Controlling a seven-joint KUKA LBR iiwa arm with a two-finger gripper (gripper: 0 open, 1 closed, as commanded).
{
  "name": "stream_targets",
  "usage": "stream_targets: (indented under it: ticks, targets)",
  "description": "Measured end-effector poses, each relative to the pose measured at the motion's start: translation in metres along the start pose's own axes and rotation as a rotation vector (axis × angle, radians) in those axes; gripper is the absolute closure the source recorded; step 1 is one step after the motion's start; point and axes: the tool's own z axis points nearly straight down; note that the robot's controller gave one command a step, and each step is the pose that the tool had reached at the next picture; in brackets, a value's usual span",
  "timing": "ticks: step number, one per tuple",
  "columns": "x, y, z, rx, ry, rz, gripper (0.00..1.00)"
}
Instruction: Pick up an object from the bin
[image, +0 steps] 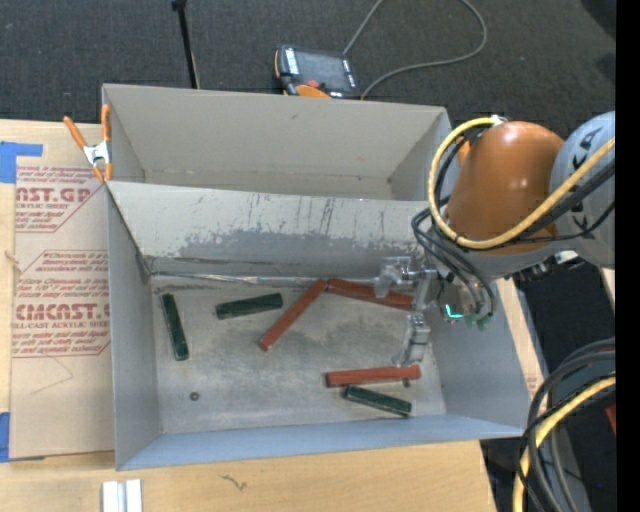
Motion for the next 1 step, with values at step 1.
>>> stream_targets:
  ticks: [1]
  targets:
    - [-0.0008,0.0917,0.1227,-0.001,-0.004,-0.379,0.0]
